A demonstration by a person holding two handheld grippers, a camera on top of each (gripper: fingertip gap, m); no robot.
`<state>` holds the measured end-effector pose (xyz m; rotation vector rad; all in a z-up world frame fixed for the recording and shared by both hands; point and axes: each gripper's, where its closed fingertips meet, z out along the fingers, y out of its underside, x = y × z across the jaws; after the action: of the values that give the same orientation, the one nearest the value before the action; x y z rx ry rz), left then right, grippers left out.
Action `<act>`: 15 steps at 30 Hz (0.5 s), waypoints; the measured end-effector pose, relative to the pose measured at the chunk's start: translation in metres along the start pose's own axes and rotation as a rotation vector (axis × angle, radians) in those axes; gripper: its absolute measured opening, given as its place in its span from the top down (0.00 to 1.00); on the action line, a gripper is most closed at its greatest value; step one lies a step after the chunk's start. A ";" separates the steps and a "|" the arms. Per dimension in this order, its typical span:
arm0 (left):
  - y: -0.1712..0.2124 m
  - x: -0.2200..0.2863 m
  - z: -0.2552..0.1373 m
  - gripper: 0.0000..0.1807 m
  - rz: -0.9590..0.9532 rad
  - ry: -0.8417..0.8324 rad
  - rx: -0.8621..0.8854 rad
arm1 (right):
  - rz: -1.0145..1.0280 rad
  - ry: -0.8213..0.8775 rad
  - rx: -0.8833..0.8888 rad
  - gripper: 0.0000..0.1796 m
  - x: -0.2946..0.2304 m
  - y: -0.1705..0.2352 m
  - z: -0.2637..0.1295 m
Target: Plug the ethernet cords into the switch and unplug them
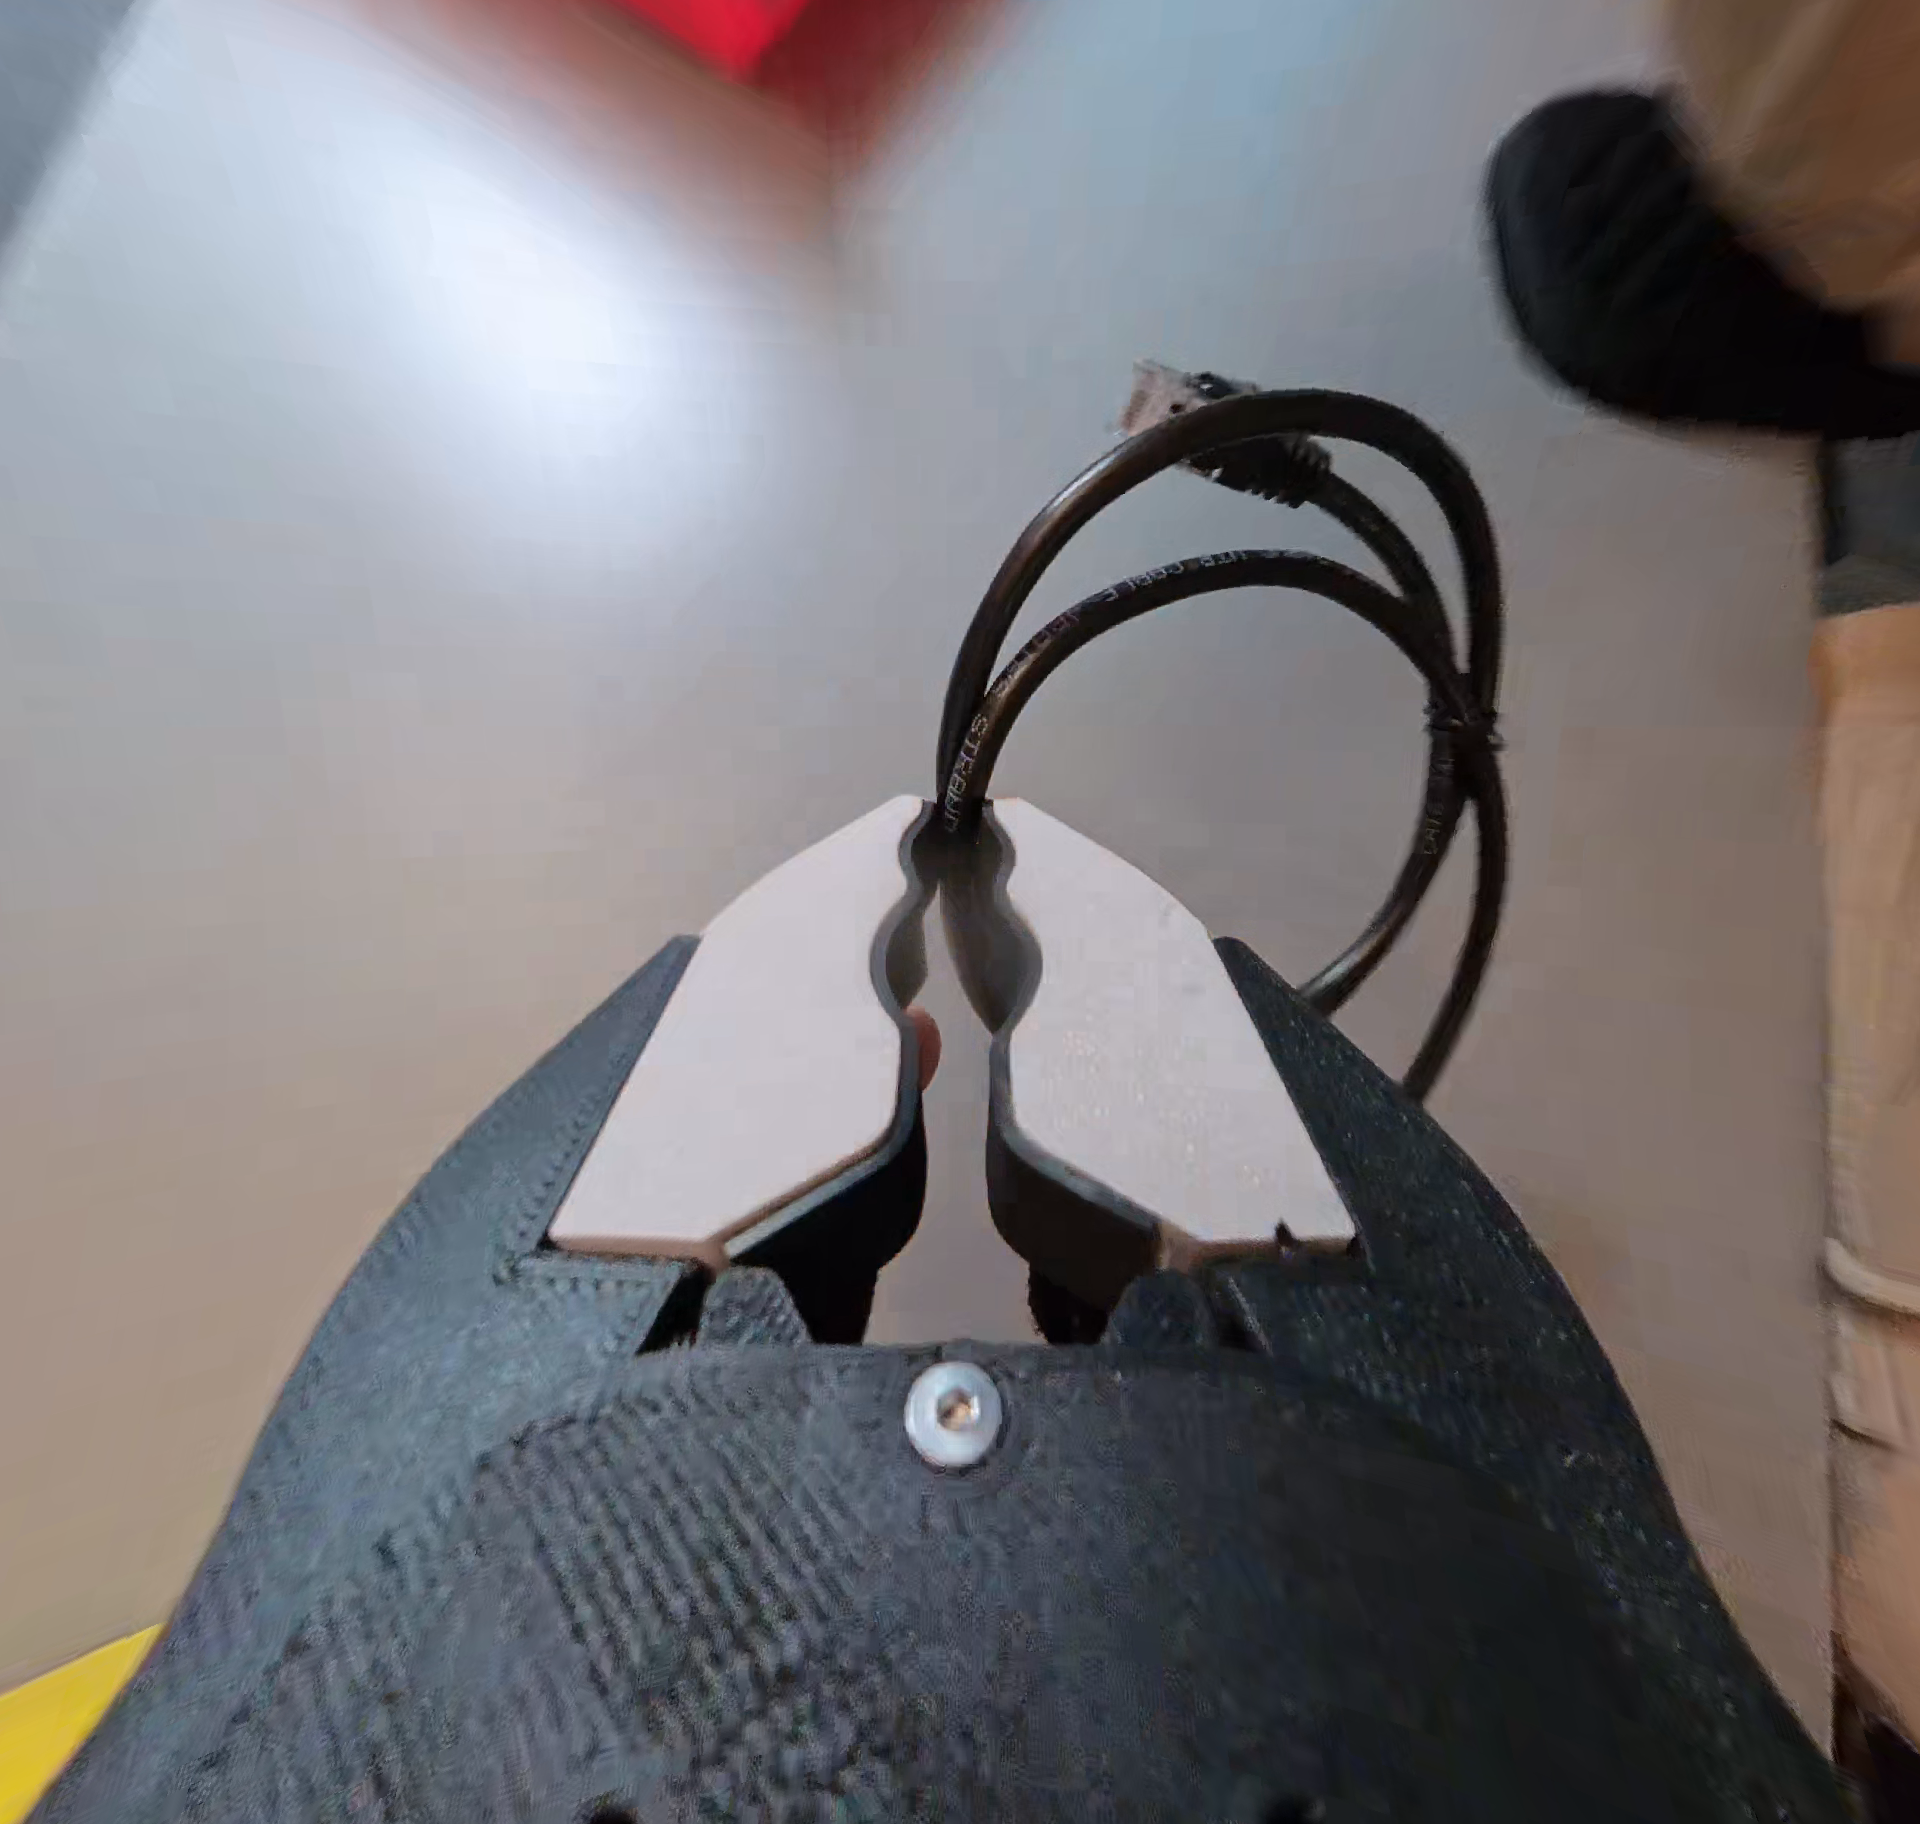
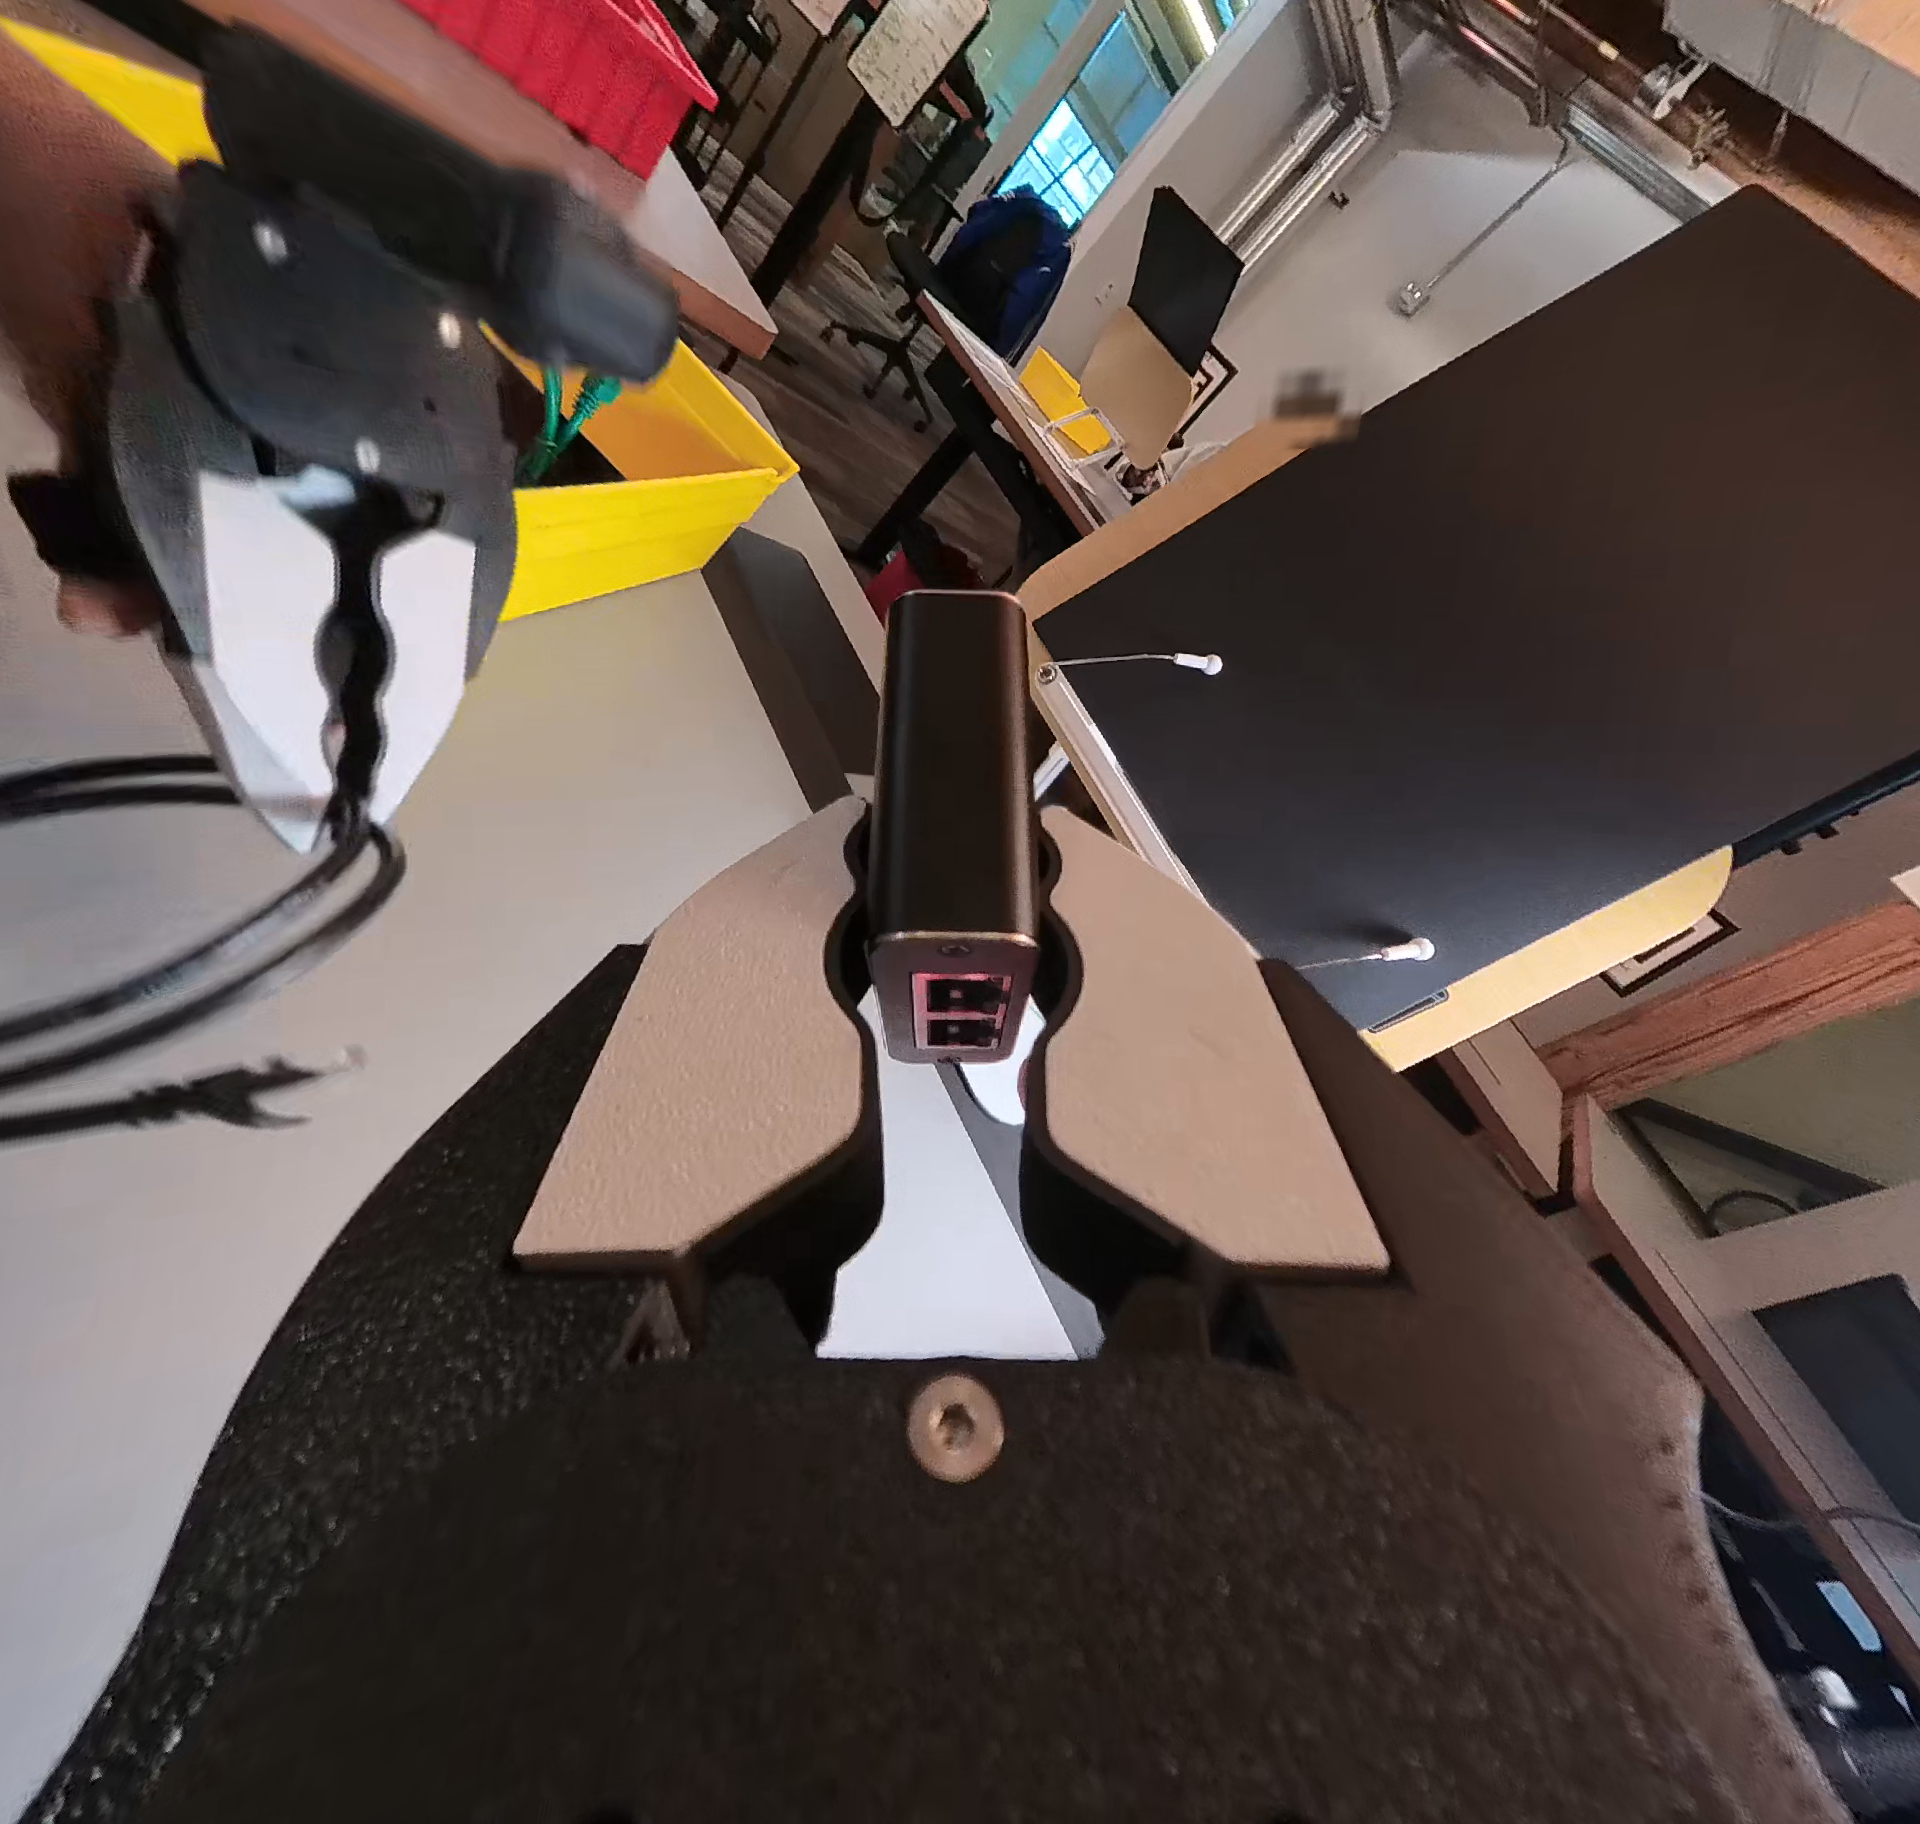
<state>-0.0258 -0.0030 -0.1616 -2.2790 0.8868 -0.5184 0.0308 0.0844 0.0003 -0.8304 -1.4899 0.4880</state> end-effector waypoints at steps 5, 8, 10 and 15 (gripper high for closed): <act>0.018 -0.041 0.006 0.96 -0.158 -0.173 -0.056 | 0.016 0.001 -0.003 0.86 0.005 0.003 -0.003; 0.026 -0.055 -0.008 0.92 -0.121 -0.248 -0.081 | 0.031 -0.007 -0.004 0.86 0.004 0.006 0.000; 0.025 -0.056 -0.016 0.90 -0.082 -0.269 -0.085 | 0.027 -0.012 -0.014 0.86 0.002 0.008 0.002; 0.022 -0.054 -0.038 0.87 0.071 -0.349 -0.127 | 0.022 -0.024 -0.025 0.86 -0.002 0.010 0.005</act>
<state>-0.0948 0.0067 -0.1559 -2.3434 0.8384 -0.0285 0.0276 0.0904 -0.0095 -0.8641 -1.5124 0.4985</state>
